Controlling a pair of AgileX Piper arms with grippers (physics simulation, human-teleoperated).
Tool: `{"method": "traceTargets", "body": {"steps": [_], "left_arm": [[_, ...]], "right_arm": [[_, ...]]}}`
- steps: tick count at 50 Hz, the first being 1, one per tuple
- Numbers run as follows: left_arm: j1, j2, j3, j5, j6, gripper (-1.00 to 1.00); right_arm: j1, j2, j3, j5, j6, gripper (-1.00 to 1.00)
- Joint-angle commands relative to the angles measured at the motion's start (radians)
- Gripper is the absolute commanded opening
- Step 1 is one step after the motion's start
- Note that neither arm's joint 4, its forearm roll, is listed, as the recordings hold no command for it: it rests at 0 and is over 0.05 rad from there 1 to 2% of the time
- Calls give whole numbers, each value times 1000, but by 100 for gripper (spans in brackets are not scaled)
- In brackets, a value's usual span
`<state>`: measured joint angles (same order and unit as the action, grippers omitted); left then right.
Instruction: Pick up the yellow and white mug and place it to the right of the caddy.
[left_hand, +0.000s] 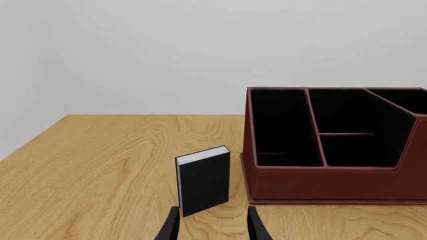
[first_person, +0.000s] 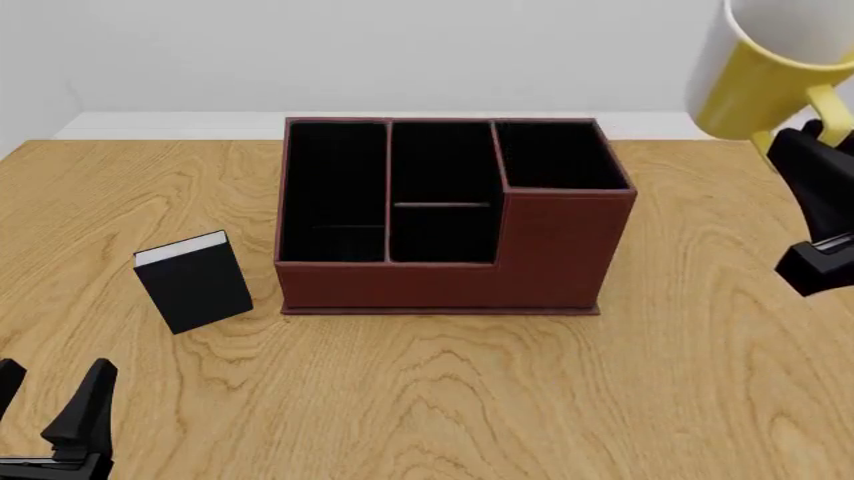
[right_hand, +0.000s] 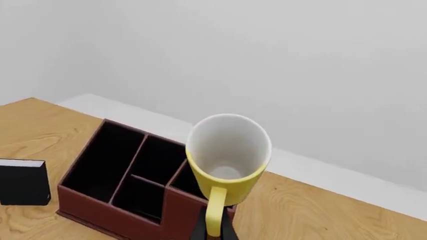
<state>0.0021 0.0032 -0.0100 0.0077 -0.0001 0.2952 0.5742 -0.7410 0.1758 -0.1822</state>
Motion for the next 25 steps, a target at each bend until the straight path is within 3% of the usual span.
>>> {"method": "traceTargets", "body": {"steps": [1, 25], "left_arm": [[0, 0, 0, 0, 0, 100], [0, 0, 0, 0, 0, 100]], "right_arm": [[-48, 7, 16, -21, 21, -100], [-114, 62, 81, -98, 38, -100]]}}
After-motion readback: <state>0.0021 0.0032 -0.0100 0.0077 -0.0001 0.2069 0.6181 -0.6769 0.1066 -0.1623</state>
